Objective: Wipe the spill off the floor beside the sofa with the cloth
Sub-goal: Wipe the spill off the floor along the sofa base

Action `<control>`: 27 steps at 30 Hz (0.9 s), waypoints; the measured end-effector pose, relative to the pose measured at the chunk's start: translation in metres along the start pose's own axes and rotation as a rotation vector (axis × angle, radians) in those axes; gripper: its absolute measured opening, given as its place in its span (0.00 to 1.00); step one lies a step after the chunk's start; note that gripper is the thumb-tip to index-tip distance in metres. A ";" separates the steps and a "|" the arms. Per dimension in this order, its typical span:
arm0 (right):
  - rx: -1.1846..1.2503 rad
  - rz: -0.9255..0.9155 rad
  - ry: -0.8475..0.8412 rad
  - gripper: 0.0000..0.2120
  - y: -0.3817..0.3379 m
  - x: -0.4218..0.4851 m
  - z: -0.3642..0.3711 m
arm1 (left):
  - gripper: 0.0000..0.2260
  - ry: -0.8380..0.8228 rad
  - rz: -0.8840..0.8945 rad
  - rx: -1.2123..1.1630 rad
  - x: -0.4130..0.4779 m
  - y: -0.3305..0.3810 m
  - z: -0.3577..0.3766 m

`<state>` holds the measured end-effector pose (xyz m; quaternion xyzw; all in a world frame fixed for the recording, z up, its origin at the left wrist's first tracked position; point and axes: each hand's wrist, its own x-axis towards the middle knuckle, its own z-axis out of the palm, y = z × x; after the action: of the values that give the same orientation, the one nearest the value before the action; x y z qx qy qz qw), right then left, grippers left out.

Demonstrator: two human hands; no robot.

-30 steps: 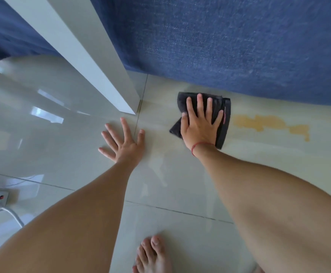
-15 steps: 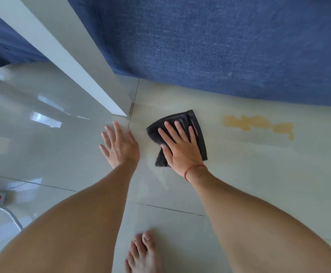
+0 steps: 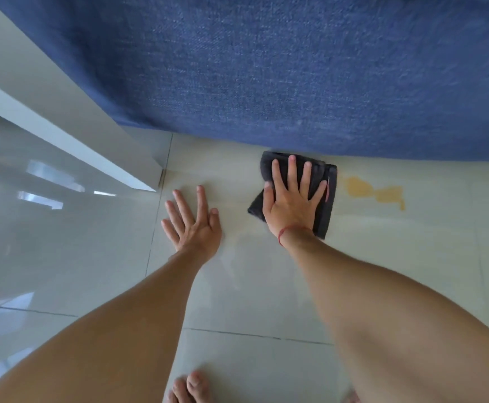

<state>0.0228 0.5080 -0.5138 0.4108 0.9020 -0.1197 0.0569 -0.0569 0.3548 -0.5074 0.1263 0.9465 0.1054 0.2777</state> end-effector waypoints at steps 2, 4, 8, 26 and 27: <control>0.008 -0.113 -0.015 0.25 -0.020 0.007 0.002 | 0.24 -0.003 -0.001 -0.003 0.003 -0.001 0.000; 0.011 -0.235 -0.038 0.24 -0.034 0.003 0.004 | 0.24 -0.023 -0.005 -0.013 0.002 0.000 -0.002; 0.008 -0.369 -0.059 0.24 -0.028 -0.028 0.008 | 0.25 -0.028 -0.026 -0.015 -0.002 0.003 -0.007; 0.042 0.154 0.014 0.25 0.082 -0.011 -0.017 | 0.27 -0.178 0.143 0.149 -0.003 0.063 0.006; 0.044 0.153 0.022 0.24 0.075 -0.001 -0.018 | 0.27 -0.179 0.141 0.150 -0.003 0.063 0.006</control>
<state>0.0798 0.5594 -0.5090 0.4812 0.8656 -0.1304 0.0467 -0.0398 0.4149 -0.4941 0.2219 0.9118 0.0420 0.3429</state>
